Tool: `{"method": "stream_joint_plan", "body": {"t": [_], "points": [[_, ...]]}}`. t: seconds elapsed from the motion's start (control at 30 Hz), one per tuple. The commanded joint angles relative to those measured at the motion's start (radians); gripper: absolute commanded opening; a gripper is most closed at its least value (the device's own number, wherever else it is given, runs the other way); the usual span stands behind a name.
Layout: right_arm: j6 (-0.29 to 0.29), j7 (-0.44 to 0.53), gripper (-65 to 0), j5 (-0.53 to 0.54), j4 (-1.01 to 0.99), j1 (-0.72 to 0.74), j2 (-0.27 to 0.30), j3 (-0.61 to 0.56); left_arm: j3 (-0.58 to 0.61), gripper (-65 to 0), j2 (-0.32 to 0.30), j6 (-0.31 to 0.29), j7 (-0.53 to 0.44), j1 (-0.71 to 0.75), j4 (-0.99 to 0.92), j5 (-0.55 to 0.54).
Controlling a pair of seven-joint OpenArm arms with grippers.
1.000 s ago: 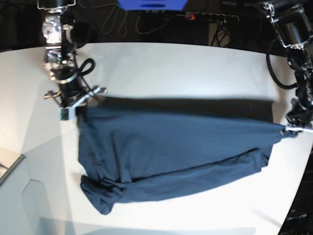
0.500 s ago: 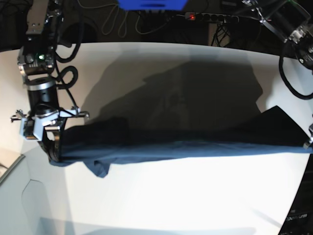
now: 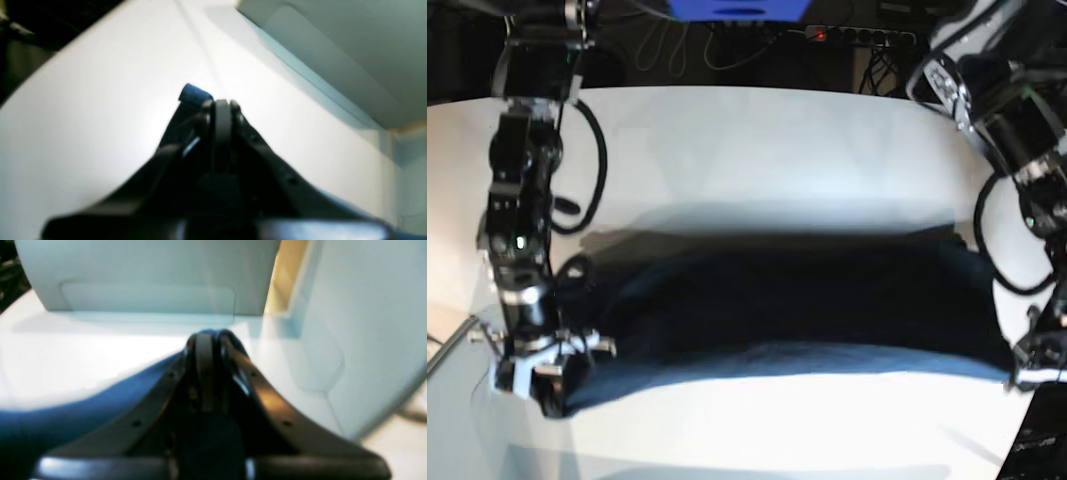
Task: Layout the t-shirt on the table in an organized manner, then fold the t-shirt properly
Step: 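Lift the shirt with both grippers and lay it flat on the table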
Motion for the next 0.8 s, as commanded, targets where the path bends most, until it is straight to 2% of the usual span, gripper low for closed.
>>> {"method": "stream_joint_plan", "body": {"t": [0.0,0.17,0.3,0.47,0.6,0.77], "points": [[-0.001,0.023,-65.0,0.006,-0.002,0.080,0.008,0.001,0.018,-65.0,-0.027,-0.006,-0.030,-0.068,0.001,-0.017],[0.007,-0.023,-65.0,0.006,-0.157,0.364,0.031,0.001,0.114,-65.0,-0.041,-0.004,-0.079,-0.267,-0.108,-0.015],[0.082,-0.027,-65.0,0.003,-0.232,0.563,0.037,-0.013,0.160,-65.0,-0.053,-0.004,-0.097,-0.428,-0.145,-0.015],[0.084,-0.043,-65.0,0.003,-0.289,0.755,0.071,-0.021,0.246,-65.0,-0.068,-0.004,-0.106,-0.617,-0.220,-0.020],[0.085,-0.041,-65.0,0.003,-0.300,0.812,0.104,-0.016,0.292,-65.0,-0.067,-0.004,-0.106,-0.721,-0.270,-0.023],[0.085,-0.036,-65.0,0.011,-0.265,0.734,0.138,0.019,0.309,-65.0,-0.065,-0.004,-0.106,-0.704,-0.270,-0.026]]}}
